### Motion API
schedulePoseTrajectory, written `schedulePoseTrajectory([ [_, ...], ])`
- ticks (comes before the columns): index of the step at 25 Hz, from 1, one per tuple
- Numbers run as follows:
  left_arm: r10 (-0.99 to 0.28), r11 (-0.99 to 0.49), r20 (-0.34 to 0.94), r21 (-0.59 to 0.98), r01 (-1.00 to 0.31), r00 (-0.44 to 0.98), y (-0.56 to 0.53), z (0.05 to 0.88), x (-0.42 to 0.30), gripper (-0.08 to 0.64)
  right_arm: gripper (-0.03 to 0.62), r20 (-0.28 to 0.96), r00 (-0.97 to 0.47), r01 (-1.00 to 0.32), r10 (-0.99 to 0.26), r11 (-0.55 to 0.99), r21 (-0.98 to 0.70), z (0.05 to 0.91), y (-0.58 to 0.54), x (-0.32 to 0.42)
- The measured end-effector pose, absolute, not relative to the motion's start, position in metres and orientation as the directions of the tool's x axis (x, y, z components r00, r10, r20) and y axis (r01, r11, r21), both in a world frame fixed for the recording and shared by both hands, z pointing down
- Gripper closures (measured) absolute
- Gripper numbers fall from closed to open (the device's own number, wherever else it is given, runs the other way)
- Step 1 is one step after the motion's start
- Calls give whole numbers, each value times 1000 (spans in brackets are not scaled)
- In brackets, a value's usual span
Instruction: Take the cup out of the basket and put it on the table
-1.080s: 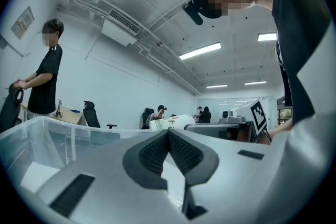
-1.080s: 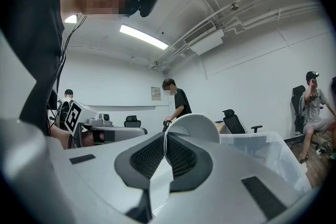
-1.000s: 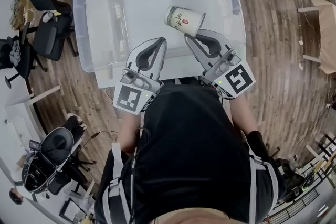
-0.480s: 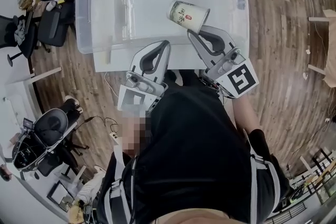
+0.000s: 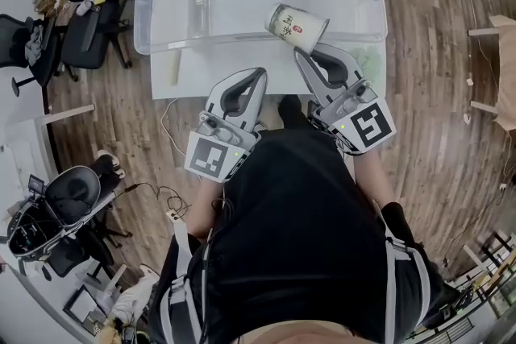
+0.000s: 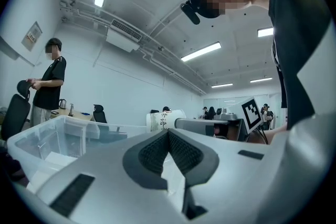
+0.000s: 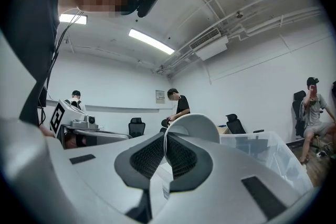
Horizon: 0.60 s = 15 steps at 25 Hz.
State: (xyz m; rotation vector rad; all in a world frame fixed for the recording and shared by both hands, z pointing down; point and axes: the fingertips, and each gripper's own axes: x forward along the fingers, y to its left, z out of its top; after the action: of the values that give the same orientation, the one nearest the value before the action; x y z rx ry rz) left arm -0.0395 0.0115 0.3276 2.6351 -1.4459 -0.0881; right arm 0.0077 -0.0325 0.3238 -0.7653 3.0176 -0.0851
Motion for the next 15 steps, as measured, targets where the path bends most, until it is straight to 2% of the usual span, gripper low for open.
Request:
schedulePoseTrajectory([
  [15,-810,-581,-21,170,-796,587,151,326,-58,542,565,11,-853,-522,-522,851,-55,318,124,-7],
])
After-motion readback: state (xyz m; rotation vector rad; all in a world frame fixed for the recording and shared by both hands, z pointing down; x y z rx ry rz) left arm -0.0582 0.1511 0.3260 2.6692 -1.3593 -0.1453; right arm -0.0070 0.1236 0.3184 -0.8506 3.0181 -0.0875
